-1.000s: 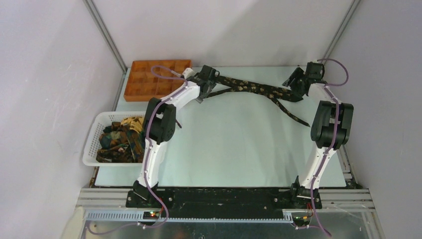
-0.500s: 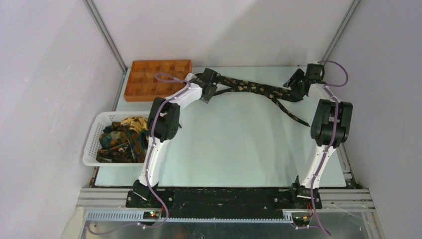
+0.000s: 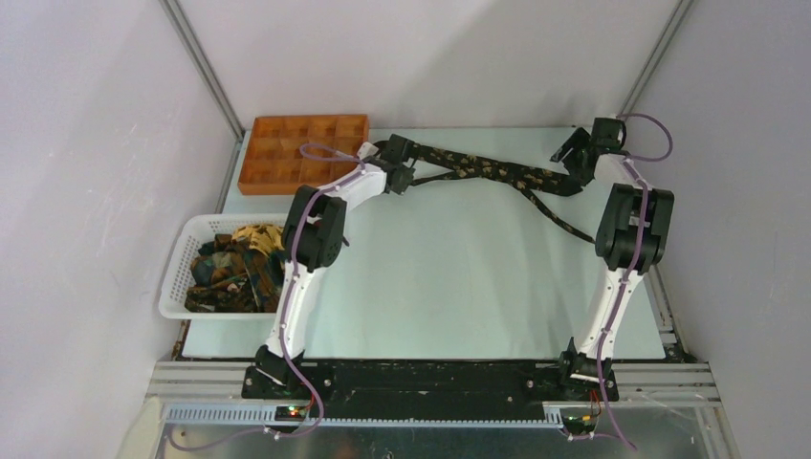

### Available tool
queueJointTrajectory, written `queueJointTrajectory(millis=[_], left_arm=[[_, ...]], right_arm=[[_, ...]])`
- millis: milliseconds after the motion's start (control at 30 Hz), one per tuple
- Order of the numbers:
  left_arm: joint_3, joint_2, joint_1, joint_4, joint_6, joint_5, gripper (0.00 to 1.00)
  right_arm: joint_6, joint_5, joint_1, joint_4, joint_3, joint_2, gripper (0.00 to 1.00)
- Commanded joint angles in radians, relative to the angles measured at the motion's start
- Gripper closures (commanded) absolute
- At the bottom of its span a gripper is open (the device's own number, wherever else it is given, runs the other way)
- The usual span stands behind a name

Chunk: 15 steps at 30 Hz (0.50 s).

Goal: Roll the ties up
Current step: Flatten out the tie at the center of the board.

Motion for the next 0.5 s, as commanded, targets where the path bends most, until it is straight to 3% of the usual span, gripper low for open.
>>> queueJointTrajectory(millis=[0,233,467], left_arm=[[-0.04,-0.074,0.002,0.013,0.076,-0.023,1.0],[-0.051,-0.108,-0.007,0.018,0.144,-0.042,1.0],[-0.063,-0.122,-0.011,0.028,0.156,-0.034,1.0]], right_arm=[[-0.005,0.1,-0.012,-0.078,0.112,0.062,0.27],[-0.083,0.203,0.01,-0.286,0.302,0.172,0.26],[-0.155,0.208,0.051,-0.42,0.431,0.264,0.26]])
